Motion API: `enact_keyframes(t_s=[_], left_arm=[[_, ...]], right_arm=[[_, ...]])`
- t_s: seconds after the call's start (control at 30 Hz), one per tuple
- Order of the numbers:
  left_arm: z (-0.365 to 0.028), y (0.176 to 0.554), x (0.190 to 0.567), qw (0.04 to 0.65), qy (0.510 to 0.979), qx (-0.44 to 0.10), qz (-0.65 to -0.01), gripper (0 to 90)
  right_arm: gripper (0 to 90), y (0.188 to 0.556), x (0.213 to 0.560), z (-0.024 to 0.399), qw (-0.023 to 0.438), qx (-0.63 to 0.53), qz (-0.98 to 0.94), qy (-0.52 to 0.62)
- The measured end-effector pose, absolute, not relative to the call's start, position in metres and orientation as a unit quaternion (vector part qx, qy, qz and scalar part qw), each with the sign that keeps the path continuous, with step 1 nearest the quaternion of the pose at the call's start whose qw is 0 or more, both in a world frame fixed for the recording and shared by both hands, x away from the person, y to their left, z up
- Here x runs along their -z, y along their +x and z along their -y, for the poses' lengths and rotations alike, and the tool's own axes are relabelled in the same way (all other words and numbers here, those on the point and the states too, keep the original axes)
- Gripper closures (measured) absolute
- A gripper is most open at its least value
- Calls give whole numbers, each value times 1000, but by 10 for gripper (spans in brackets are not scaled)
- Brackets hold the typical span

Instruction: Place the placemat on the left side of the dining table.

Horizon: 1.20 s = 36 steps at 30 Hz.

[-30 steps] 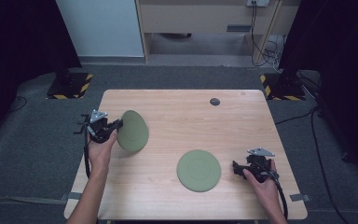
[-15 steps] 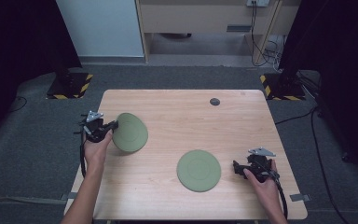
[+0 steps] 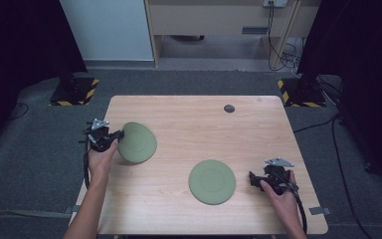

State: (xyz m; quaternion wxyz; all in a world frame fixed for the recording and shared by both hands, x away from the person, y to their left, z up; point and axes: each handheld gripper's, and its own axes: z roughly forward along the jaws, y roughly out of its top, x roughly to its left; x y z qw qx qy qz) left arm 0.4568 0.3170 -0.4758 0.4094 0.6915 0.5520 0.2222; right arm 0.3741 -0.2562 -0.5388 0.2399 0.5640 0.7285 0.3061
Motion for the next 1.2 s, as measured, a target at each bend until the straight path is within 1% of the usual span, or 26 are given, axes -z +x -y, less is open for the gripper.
enact_keyframes(t_s=[0.3, 0.57, 0.97, 1.2], left_arm=[[-325, 460, 487, 404, 689, -211, -564, 852], [-327, 462, 488, 400, 690, -212, -565, 852], [-336, 465, 499, 376, 701, -206, -570, 841], [-343, 465, 504, 365, 695, -205, -585, 833]], right_arm=[[38, 374, 539, 256, 239, -306, -729, 564], [39, 374, 539, 257, 240, -306, -729, 564], [38, 373, 539, 256, 239, -305, -728, 565], [37, 373, 539, 256, 239, -305, -729, 564]])
